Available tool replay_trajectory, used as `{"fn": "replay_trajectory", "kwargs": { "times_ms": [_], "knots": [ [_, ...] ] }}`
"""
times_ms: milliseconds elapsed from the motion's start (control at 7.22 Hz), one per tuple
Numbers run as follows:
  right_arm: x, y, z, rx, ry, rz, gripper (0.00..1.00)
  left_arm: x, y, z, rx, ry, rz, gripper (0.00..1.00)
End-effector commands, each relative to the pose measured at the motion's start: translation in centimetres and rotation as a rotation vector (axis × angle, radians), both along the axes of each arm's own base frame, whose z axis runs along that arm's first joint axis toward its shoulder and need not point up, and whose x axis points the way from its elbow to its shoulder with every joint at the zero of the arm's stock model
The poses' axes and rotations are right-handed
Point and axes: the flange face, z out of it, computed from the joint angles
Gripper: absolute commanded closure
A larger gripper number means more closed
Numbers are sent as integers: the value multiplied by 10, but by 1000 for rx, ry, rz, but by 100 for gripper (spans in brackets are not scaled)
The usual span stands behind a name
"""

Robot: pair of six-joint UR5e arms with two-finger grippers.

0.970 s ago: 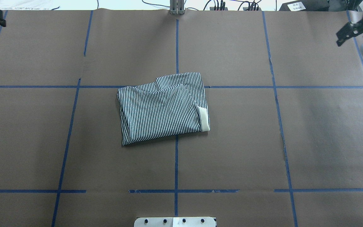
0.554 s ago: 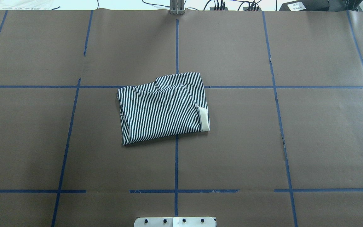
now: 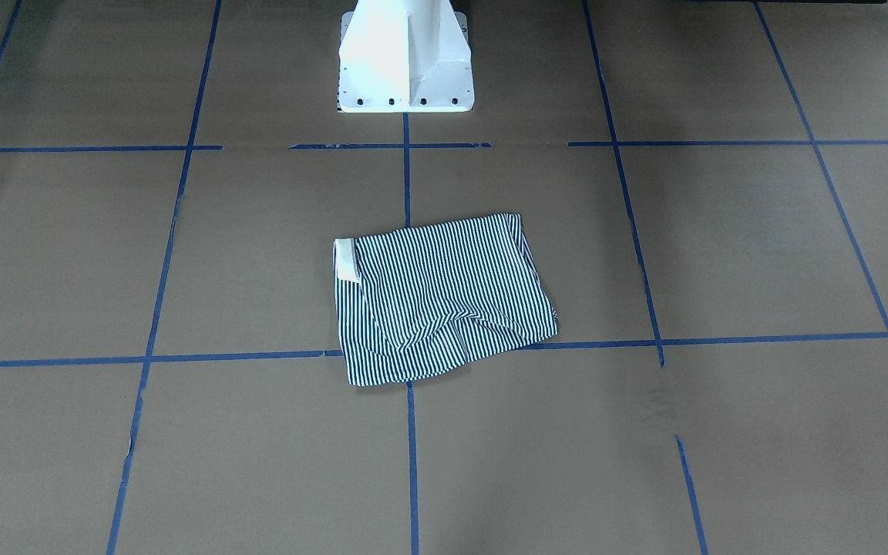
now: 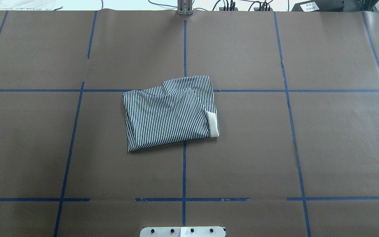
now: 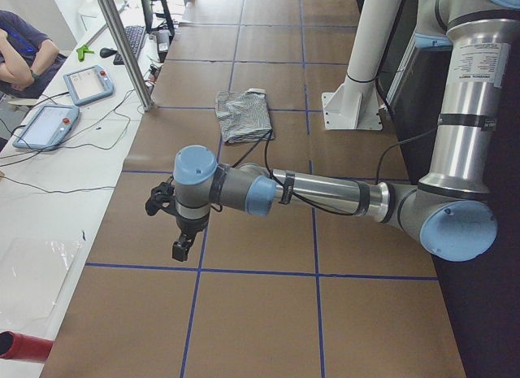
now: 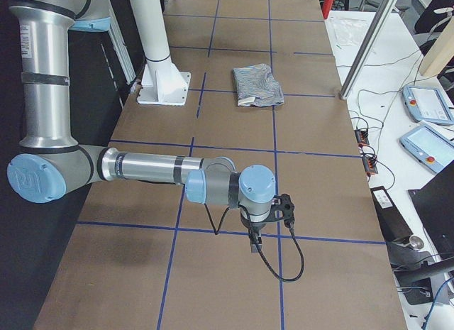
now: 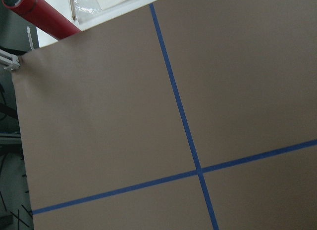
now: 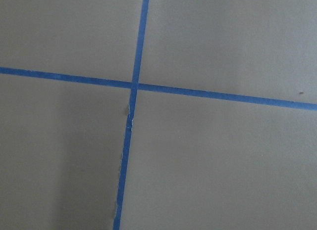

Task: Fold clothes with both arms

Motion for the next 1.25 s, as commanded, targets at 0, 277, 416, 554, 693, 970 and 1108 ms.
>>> {"fn": "replay_trajectory", "kwargs": {
  "times_ms": [0,277,416,554,693,970,1108],
  "knots": [
    [-2,0,-1,-2,-5,3,0,1,10,48,-9,12,-11,0],
    [-6,0,-6,-14,-61,12,0,10,10,23,-86,21,-22,0],
    [-8,1,-8,-39,-92,40,0,11,13,10,-121,27,-20,0],
    [-9,2,-9,-55,-114,55,0,13,15,-1,-152,29,-17,0],
    [-10,3,-10,-57,-136,55,0,13,16,0,-163,30,-17,0],
    [-11,3,-11,-51,-141,56,0,13,18,3,-168,28,-16,0],
    [-11,4,-10,-61,-140,62,0,13,17,2,-164,28,-16,0]
  ]
}}
